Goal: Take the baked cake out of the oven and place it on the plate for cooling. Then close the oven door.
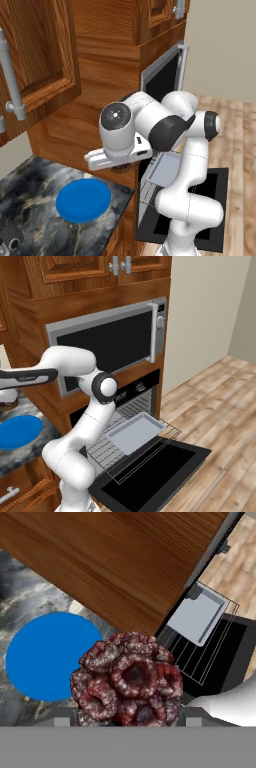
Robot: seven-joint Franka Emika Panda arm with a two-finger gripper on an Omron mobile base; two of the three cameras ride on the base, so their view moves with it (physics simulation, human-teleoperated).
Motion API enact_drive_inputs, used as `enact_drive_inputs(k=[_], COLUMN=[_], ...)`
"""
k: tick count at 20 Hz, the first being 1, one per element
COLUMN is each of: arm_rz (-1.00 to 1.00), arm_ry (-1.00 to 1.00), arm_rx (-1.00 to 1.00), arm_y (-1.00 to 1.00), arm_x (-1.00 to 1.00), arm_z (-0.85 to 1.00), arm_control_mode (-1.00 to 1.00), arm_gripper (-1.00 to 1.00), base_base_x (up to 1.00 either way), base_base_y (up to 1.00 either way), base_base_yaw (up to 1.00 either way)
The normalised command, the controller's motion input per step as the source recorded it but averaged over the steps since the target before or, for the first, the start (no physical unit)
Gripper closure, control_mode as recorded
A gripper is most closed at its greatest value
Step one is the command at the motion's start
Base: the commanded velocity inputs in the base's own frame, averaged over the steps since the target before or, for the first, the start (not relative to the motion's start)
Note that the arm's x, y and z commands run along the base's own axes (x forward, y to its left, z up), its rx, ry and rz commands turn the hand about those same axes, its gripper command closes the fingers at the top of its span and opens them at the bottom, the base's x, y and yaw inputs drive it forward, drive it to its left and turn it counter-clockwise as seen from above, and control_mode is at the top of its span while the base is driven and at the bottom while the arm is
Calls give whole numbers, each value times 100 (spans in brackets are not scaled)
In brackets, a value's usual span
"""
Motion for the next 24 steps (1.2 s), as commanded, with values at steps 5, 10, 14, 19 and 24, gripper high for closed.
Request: enact_drive_inputs(k=[5, 10, 14, 19, 24], arm_rz=[-20, -20, -23, -22, -24], arm_ry=[0, 0, 0, 0, 0], arm_rx=[15, 15, 14, 12, 10], arm_y=[9, 11, 11, 10, 12], arm_x=[-18, -17, -10, -12, -10], arm_z=[-19, -19, -20, -25, -32], arm_control_mode=[-100, -100, -100, -100, -100], arm_gripper=[100, 100, 100, 100, 100], base_base_x=[0, 0, 0, 0, 0], base_base_y=[0, 0, 0, 0, 0], base_base_yaw=[0, 0, 0, 0, 0])
